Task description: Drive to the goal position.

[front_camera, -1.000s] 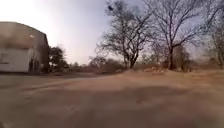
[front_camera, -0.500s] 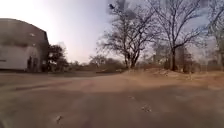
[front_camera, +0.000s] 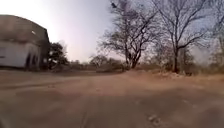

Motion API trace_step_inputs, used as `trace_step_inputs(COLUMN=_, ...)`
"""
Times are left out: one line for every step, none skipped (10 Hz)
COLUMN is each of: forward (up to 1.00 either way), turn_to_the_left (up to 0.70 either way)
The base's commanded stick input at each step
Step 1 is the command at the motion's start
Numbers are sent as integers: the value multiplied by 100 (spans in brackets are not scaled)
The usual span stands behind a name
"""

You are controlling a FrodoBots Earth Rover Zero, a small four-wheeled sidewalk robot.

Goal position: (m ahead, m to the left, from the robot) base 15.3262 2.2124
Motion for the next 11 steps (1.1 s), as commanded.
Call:
trace_step_inputs(forward=70, turn_to_the_left=0)
trace_step_inputs(forward=70, turn_to_the_left=0)
trace_step_inputs(forward=70, turn_to_the_left=0)
trace_step_inputs(forward=70, turn_to_the_left=0)
trace_step_inputs(forward=70, turn_to_the_left=0)
trace_step_inputs(forward=70, turn_to_the_left=0)
trace_step_inputs(forward=70, turn_to_the_left=0)
trace_step_inputs(forward=70, turn_to_the_left=0)
trace_step_inputs(forward=70, turn_to_the_left=0)
trace_step_inputs(forward=70, turn_to_the_left=0)
trace_step_inputs(forward=70, turn_to_the_left=0)
